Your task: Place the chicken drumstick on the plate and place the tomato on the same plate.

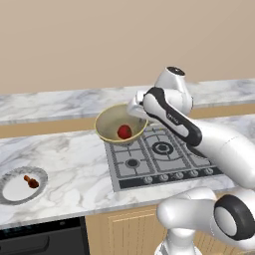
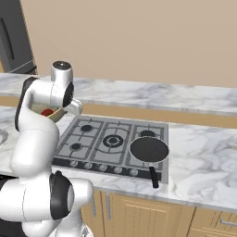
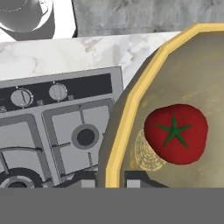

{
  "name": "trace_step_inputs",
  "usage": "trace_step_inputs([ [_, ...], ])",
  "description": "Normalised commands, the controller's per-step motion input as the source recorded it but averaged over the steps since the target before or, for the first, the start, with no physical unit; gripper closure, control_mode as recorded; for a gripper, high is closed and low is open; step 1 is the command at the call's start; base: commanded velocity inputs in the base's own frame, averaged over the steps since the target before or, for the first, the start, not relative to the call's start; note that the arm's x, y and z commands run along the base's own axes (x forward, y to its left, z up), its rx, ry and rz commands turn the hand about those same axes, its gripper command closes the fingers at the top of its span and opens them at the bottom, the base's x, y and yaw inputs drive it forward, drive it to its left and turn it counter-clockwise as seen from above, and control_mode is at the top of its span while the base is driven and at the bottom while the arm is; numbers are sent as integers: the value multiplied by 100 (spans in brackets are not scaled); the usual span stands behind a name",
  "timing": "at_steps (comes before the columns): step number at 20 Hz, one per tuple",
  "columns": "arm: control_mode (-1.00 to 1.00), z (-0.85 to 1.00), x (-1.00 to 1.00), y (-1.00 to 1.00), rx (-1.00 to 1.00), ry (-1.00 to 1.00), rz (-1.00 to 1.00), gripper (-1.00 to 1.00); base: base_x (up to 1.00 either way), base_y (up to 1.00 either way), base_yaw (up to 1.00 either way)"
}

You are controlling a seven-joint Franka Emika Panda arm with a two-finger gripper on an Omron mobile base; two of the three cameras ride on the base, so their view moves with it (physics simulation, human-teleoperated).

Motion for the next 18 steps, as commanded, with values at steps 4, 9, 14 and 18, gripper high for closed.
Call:
trace_step_inputs([
  [4, -100, 0, 1, 63, 0, 10, 6, 100, 0, 0, 0],
  [9, -100, 1, 0, 50, 0, 14, 9, 100, 0, 0, 0],
  [14, -100, 0, 0, 44, 0, 5, 4, 100, 0, 0, 0],
  [18, -100, -5, -2, 46, -1, 0, 1, 100, 0, 0, 0],
])
